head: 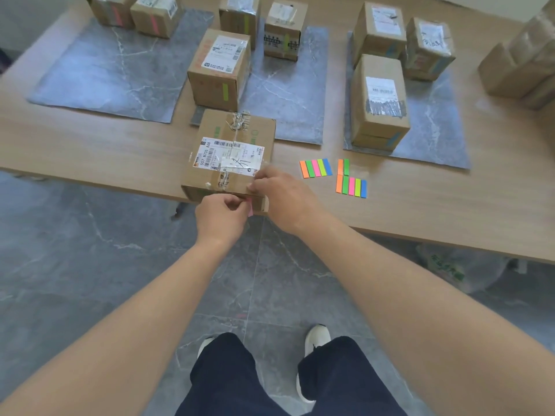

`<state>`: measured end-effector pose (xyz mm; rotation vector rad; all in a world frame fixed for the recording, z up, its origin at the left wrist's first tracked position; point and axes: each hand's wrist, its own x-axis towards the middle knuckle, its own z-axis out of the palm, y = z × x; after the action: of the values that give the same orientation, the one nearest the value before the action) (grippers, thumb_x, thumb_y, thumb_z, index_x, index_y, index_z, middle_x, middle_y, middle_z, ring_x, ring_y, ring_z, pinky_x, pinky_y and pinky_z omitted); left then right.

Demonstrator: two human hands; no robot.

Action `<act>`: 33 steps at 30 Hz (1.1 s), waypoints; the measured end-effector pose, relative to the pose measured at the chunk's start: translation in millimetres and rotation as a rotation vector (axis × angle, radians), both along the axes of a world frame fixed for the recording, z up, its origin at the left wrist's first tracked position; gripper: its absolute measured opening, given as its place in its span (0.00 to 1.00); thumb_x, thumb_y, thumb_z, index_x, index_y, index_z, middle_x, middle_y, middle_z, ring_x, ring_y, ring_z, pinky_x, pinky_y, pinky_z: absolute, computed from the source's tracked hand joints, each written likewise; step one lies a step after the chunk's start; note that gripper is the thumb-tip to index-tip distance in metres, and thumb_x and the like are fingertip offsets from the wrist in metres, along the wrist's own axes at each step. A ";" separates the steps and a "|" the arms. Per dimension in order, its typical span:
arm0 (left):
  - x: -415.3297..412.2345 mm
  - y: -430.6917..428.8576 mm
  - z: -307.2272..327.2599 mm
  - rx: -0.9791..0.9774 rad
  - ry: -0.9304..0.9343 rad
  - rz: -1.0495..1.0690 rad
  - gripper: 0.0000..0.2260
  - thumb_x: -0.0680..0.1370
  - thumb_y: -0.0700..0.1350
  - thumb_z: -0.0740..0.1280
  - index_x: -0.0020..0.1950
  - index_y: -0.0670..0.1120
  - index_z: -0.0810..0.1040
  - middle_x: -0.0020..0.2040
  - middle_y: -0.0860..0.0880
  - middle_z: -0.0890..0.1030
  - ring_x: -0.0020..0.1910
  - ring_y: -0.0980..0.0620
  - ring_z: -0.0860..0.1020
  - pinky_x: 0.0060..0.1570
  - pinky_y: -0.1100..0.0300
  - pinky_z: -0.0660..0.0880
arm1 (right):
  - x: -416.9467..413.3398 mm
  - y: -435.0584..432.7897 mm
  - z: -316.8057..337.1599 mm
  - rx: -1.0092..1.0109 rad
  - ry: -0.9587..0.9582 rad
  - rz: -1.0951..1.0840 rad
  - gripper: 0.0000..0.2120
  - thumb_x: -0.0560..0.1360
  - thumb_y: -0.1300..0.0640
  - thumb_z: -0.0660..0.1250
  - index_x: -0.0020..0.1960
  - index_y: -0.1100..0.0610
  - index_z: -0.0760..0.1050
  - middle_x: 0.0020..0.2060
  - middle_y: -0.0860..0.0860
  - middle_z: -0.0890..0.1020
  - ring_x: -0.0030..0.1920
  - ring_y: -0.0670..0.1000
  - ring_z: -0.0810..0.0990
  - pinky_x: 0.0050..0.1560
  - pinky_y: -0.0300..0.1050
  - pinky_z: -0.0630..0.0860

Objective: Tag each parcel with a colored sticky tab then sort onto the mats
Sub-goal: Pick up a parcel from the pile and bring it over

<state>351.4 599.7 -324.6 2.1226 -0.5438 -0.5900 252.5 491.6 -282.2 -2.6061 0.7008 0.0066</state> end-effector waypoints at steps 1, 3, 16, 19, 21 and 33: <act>-0.1 0.0 0.9 0.003 0.013 0.005 0.11 0.72 0.49 0.70 0.31 0.51 0.84 0.26 0.54 0.79 0.28 0.55 0.72 0.36 0.60 0.68 | 0.1 -0.5 0.9 -0.002 0.007 0.003 0.21 0.77 0.67 0.67 0.67 0.52 0.80 0.68 0.50 0.74 0.60 0.58 0.79 0.55 0.56 0.80; 0.2 -1.4 3.4 0.031 0.023 0.004 0.10 0.71 0.50 0.70 0.30 0.50 0.83 0.25 0.53 0.78 0.28 0.54 0.72 0.35 0.59 0.68 | 0.7 -1.1 2.6 -0.013 0.025 0.008 0.20 0.78 0.65 0.67 0.67 0.51 0.80 0.67 0.50 0.74 0.60 0.58 0.79 0.55 0.56 0.80; 6.9 -0.5 -19.0 0.236 0.025 0.111 0.23 0.67 0.67 0.71 0.28 0.47 0.83 0.27 0.51 0.82 0.33 0.51 0.81 0.38 0.55 0.79 | 1.5 -0.3 10.2 -0.047 0.096 0.059 0.19 0.79 0.66 0.64 0.67 0.52 0.79 0.61 0.51 0.75 0.55 0.57 0.79 0.50 0.56 0.80; 21.3 13.7 -28.9 0.236 0.147 0.266 0.19 0.69 0.62 0.75 0.31 0.47 0.82 0.31 0.50 0.84 0.36 0.49 0.83 0.44 0.53 0.81 | 2.4 -0.3 9.0 -0.060 0.102 0.065 0.22 0.78 0.68 0.63 0.67 0.51 0.79 0.62 0.51 0.75 0.55 0.58 0.79 0.49 0.55 0.80; 36.6 24.2 -34.2 0.175 0.263 0.378 0.13 0.71 0.55 0.76 0.35 0.47 0.82 0.33 0.47 0.84 0.38 0.44 0.84 0.45 0.52 0.81 | 3.4 0.1 8.3 -0.060 0.108 0.065 0.23 0.78 0.69 0.63 0.68 0.51 0.78 0.62 0.51 0.75 0.54 0.58 0.79 0.48 0.56 0.81; 86.7 23.6 32.3 -0.295 0.442 0.323 0.16 0.79 0.50 0.55 0.56 0.49 0.81 0.55 0.52 0.84 0.57 0.54 0.80 0.61 0.56 0.76 | 36.4 23.2 1.3 0.777 -0.420 -0.877 0.27 0.76 0.37 0.59 0.71 0.46 0.75 0.66 0.44 0.80 0.63 0.48 0.79 0.65 0.53 0.78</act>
<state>438.1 623.4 -292.3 1.6832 -0.0332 -0.7153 288.9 514.8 -280.9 -1.3650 1.2870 -0.4258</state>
